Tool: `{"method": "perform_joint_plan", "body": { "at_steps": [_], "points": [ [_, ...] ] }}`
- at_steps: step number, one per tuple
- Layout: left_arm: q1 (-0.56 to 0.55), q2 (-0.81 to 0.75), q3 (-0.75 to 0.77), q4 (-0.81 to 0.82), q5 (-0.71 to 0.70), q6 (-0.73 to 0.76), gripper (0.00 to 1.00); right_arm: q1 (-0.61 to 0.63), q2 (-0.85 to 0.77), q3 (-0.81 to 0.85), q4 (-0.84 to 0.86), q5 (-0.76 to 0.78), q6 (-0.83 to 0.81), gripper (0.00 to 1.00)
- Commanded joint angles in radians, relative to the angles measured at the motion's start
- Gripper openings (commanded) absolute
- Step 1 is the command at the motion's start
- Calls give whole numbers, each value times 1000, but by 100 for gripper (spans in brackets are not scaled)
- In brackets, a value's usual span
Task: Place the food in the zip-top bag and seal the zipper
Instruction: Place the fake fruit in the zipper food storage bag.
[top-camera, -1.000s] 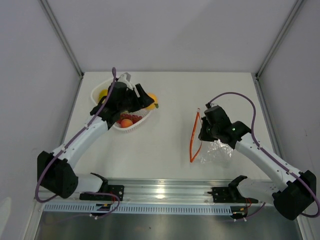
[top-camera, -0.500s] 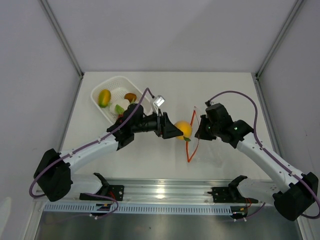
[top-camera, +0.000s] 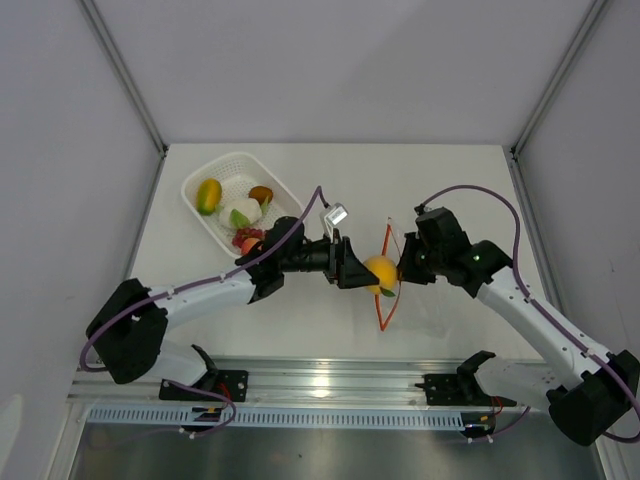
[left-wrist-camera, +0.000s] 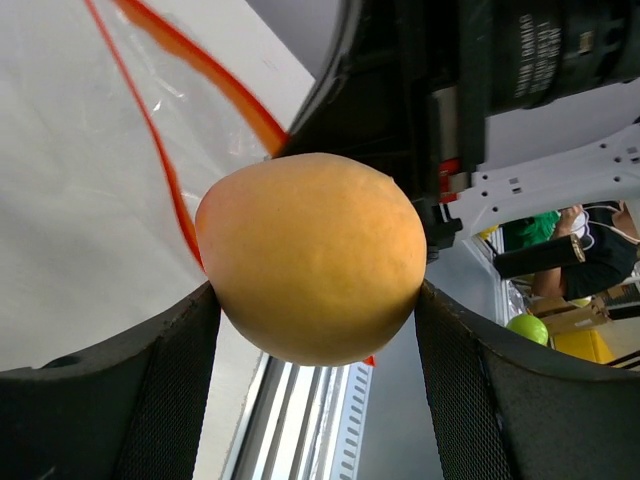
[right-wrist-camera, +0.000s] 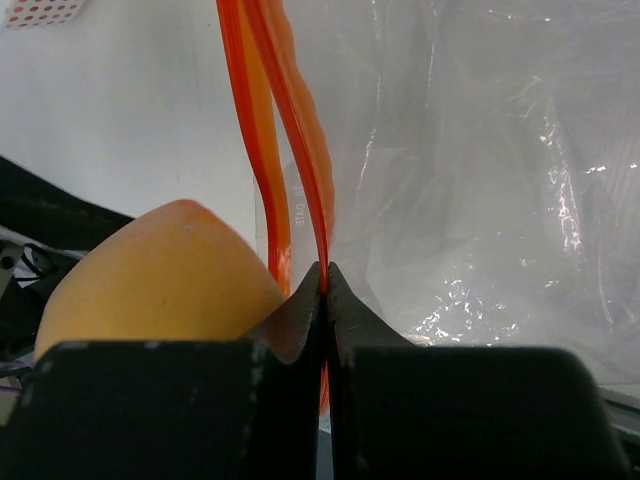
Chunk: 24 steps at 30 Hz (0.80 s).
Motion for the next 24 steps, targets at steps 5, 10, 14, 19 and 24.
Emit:
{"method": "perform_joint_plan", "body": {
  "at_steps": [5,10,14,19,24],
  "points": [
    [-31,59,-68,150,-36,-66,1,7,-39,50,156,-158,123,0],
    [-37,60,-51,61,-108,-31,0,-9,-45,50,202,-198,160,0],
    [-55,57,-2,-80,-167,8,1,-9,-36,41,233,-225,185,0],
    [-104,37,97,-315,-285,78,1,-10,-43,33,250,-216,211,0],
    [-129,34,134,-402,-366,109,1,-12,-31,44,254,-224,217,0]
  ]
}}
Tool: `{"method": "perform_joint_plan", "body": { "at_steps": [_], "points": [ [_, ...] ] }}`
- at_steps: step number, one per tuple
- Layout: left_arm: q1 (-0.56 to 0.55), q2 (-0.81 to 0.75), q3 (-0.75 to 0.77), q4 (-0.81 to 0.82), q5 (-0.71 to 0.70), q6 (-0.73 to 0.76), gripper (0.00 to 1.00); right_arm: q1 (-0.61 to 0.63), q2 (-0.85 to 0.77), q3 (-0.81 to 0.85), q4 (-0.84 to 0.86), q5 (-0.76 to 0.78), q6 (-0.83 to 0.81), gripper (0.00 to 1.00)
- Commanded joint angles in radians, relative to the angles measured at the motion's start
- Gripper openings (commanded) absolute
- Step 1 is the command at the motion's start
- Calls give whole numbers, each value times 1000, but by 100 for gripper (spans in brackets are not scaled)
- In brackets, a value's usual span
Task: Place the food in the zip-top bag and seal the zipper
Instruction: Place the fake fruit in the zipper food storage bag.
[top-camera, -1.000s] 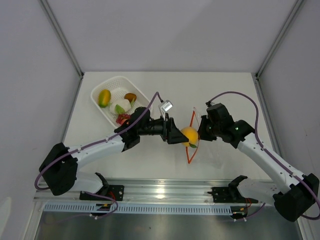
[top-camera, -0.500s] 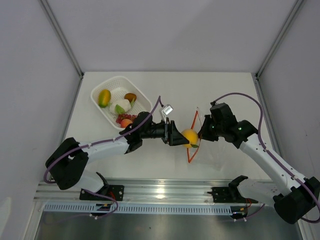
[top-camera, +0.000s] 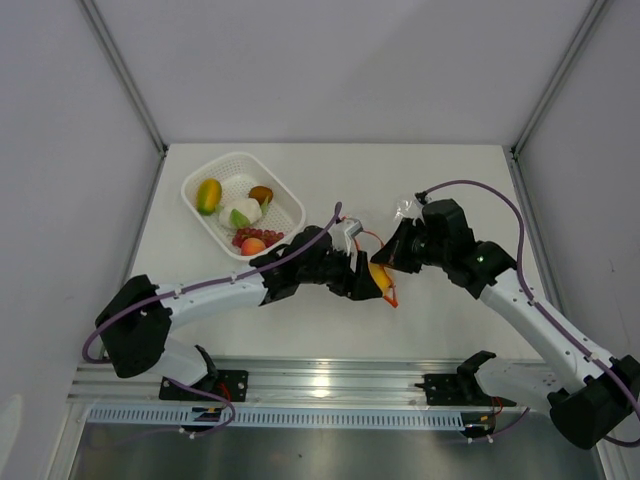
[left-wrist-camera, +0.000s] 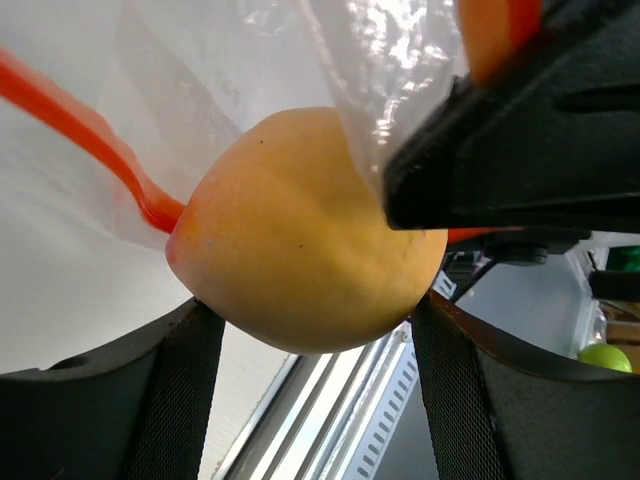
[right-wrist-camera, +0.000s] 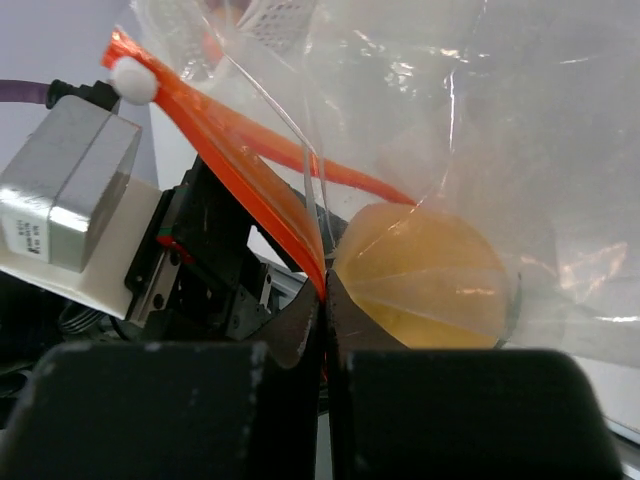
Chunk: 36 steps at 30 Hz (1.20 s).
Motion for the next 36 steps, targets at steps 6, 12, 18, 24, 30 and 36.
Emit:
{"method": "perform_joint_plan", "body": {
  "at_steps": [6,12,18,24,30,36],
  "points": [
    [-15,-22,135,-229,-215,31,1,16,-11,21,39,-63,32,0],
    [-16,-45,154,-231,-242,-4,0,16,-31,-21,20,-67,27,0],
    [-16,-72,139,-146,-196,-41,0,18,-35,-50,26,-60,34,0],
    [-16,-53,137,-68,-43,-27,1,10,-24,-44,26,-37,27,0],
    [-15,-123,85,-126,-97,37,83,-25,-29,-1,-15,-37,3,0],
    [-15,-273,59,-201,-211,139,99,-40,-47,-22,-29,-40,-12,0]
  ]
}}
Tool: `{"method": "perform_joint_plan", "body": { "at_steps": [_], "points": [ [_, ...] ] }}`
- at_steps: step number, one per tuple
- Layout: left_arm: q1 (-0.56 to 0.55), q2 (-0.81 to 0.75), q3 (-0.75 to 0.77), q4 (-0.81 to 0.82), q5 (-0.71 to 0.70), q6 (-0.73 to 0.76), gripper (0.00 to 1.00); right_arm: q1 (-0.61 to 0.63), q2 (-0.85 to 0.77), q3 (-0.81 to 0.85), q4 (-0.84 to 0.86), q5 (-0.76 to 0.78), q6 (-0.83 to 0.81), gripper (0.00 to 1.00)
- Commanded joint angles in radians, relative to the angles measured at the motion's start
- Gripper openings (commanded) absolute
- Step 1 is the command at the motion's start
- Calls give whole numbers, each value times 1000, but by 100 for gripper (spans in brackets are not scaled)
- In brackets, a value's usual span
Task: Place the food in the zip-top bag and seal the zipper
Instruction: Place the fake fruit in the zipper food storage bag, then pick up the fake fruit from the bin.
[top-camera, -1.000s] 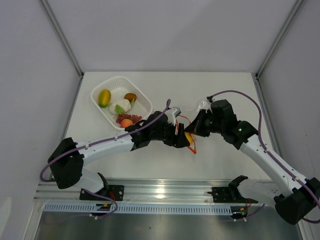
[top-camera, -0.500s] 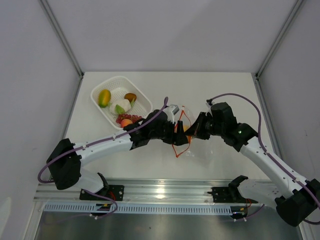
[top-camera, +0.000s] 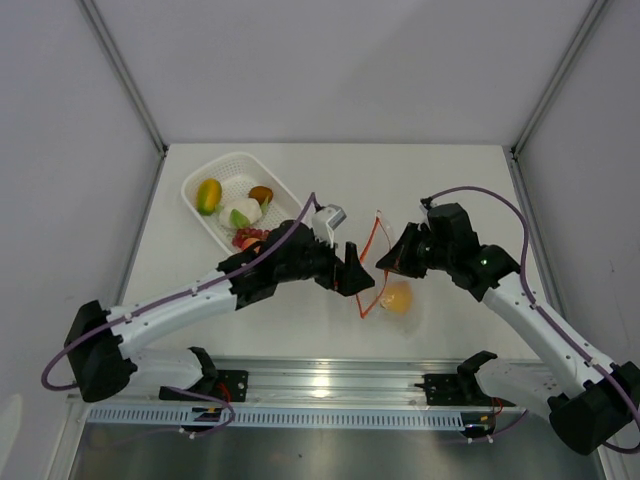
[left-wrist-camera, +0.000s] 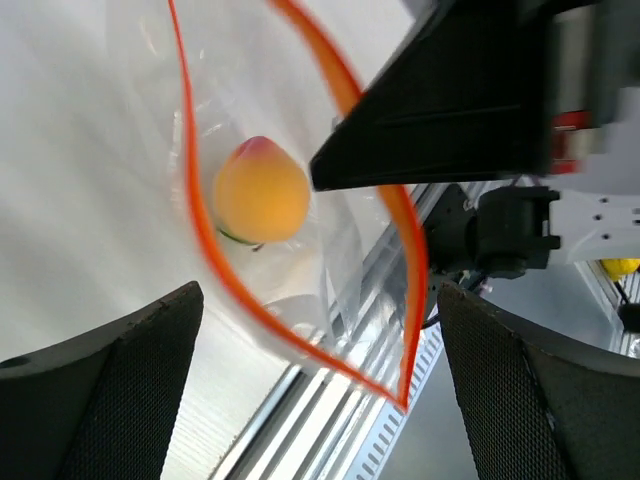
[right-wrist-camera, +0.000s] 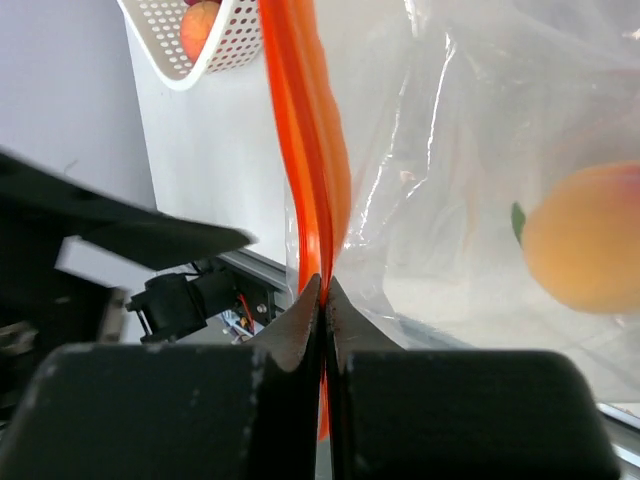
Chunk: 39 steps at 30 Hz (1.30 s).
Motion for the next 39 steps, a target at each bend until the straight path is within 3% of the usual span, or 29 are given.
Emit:
{"method": "perform_joint_plan", "body": {
  "at_steps": [1,5,8,11,19,25,30,39],
  "points": [
    [-3,-112,-9,9,-71,83,100,-3,-23,10,-8,6,-20,0],
    [-3,-193,-28,-7,-159,95,99,1,-29,-12,-1,-6,-20,0],
    [1,-247,-31,-81,-332,89,99,4,-40,-10,-21,18,-29,0],
    [71,-227,13,-146,-377,83,99,6,-52,-2,-41,44,-47,0],
    [403,39,282,-492,-421,6,99,0,-37,30,-87,92,-124,0],
    [587,149,371,-516,-421,-23,100,0,-28,27,-86,78,-142,0],
    [655,228,406,-556,-362,-66,99,-2,-37,21,-94,87,-153,0],
    [661,429,514,-795,-486,-215,96,-2,-25,11,-69,78,-149,0]
  ]
}}
